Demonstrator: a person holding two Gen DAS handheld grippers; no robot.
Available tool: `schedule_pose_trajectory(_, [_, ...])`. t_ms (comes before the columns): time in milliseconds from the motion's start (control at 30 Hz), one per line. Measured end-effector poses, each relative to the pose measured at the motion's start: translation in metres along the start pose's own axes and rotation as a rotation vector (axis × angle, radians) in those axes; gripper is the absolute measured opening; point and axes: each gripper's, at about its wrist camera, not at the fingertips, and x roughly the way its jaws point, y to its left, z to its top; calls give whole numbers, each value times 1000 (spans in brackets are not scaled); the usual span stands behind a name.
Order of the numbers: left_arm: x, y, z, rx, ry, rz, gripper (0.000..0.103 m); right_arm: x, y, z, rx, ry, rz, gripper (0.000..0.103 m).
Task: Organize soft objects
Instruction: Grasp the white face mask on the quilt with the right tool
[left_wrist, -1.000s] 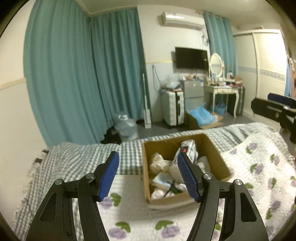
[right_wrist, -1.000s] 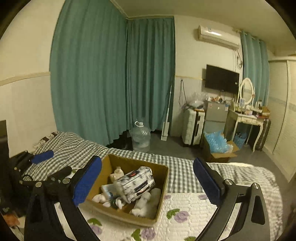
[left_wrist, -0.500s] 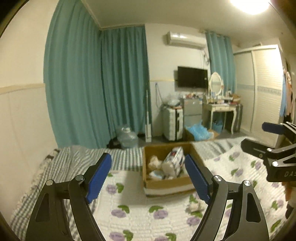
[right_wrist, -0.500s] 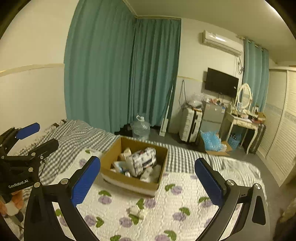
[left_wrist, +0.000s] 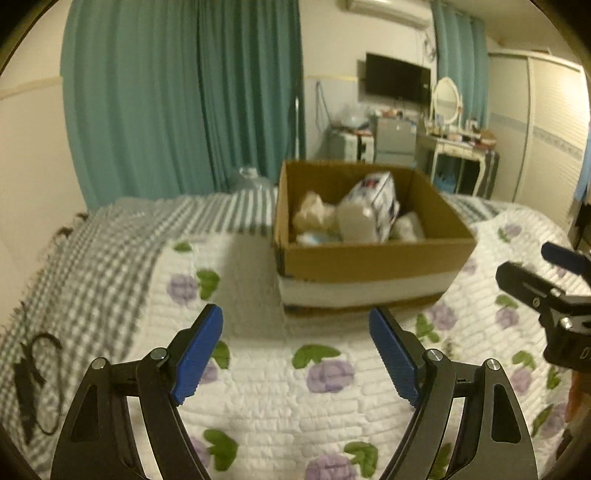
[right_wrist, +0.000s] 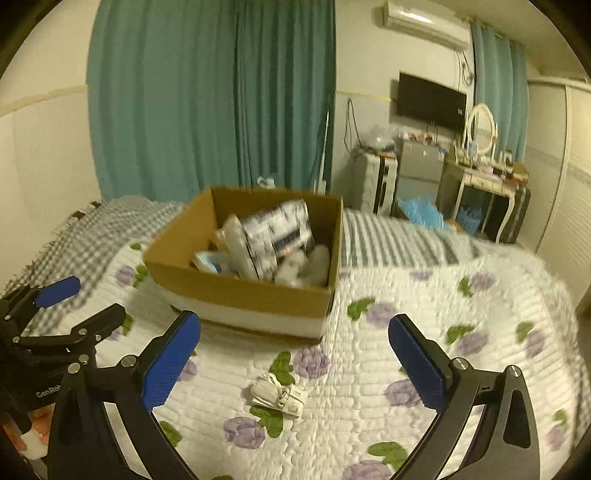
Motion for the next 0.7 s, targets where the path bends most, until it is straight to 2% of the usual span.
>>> schedule_pose_trajectory(267, [50,1,-26,-35,113,-4,83,75,-13,-57,53,154,-17,102])
schedule_pose_trajectory(467, [65,-3,-44,-39,177,6,83,100,-7,-81,42,255,-1,102])
schedule_pose_trajectory(533, [66,-3,-47,-42,190,5,83,104,-1,-84,28,263,9,98])
schedule_pose_trajectory(633, [64,-4,-51,-44,195,7,83,107,2,-89,20,278,19,79])
schedule_pose_trajectory(667, [62,-6,-52,-42,195,6,83,108,3,-90,16,284,19,76])
schedule_pose_trajectory(700, [62,-7,-53,-41,196,7,83,110,4,-91,12,292,18,64])
